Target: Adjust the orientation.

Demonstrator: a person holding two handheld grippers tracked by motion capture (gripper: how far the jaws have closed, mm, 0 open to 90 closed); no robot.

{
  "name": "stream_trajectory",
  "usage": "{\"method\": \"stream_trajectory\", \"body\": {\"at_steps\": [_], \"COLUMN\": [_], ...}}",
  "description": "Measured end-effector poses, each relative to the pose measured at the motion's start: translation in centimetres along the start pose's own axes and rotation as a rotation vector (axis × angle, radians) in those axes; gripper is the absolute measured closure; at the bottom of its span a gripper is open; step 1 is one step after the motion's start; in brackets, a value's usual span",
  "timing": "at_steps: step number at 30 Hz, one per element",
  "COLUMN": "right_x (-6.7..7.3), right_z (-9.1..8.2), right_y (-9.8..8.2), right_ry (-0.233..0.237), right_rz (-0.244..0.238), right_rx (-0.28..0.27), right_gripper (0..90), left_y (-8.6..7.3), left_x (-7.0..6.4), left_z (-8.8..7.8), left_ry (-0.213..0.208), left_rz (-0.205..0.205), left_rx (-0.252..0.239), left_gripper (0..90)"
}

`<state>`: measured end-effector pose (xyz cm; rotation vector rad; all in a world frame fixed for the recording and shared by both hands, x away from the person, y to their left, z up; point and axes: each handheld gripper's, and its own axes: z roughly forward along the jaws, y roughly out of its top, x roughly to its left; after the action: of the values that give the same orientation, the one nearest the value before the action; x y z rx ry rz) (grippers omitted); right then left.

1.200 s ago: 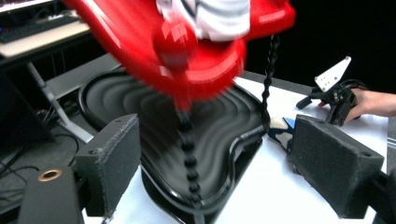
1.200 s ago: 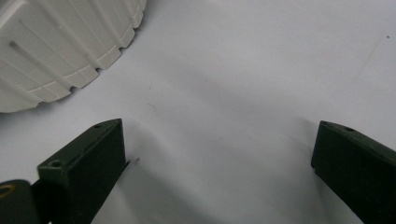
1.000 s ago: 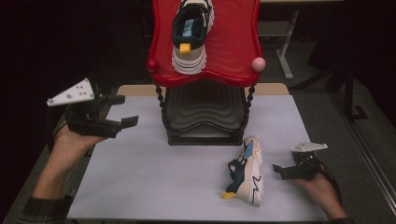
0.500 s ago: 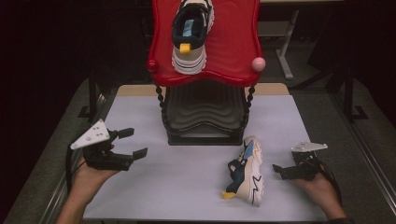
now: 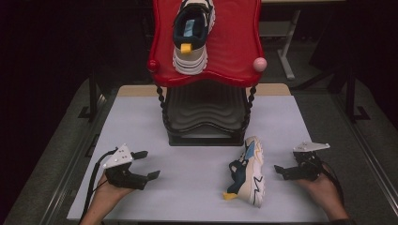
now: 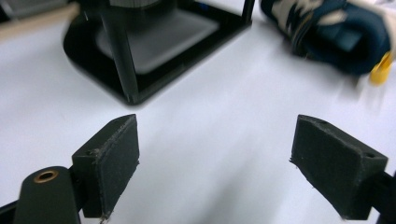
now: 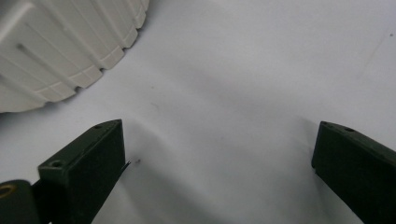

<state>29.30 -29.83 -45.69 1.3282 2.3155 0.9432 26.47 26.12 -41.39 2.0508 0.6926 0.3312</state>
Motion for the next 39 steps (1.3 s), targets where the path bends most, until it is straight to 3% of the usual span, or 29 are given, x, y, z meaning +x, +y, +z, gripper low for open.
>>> {"method": "stream_trajectory", "body": {"at_steps": [2,5,9,14,19,22,27,31,39], "right_x": [0.1,0.4,1.1,2.1,3.4,4.1,4.7,4.8,4.7], "right_z": [-0.5,-1.7,-3.2,-5.1,-6.3,-6.5,-5.7,-4.9,-3.1], "right_y": [0.2,0.8,1.6,2.9,4.2,5.1,6.6,7.4,8.2], "right_ry": [0.001,0.024,0.071,0.159,0.257,0.310,0.354,0.356,0.349], "right_rz": [0.011,0.009,0.000,-0.040,-0.087,-0.098,-0.118,-0.124,-0.142], "right_rx": [0.003,-0.017,-0.050,-0.102,-0.168,-0.190,-0.193,-0.202,-0.160], "right_gripper": [2.5,7.8,18.8,46.5,77.7,88.7,89.5,89.5,89.5], "left_y": [-0.6,-1.1,-1.7,-2.6,-2.6,-2.6,-2.6,-2.6,-2.6], "left_x": [0.3,0.6,0.6,0.5,0.4,0.4,0.5,0.5,0.5], "left_z": [0.6,1.0,2.0,3.3,3.3,3.3,3.3,3.3,3.3], "left_ry": [0.014,-0.002,0.029,0.049,0.054,0.054,0.051,0.050,0.052], "left_rz": [-0.003,-0.040,-0.015,-0.006,0.005,0.004,0.004,0.004,0.002], "left_rx": [0.036,0.043,0.106,0.198,0.195,0.195,0.199,0.200,0.197], "left_gripper": [14.3,14.3,13.5,13.3,13.1,13.1,13.1,13.1,13.1]}}
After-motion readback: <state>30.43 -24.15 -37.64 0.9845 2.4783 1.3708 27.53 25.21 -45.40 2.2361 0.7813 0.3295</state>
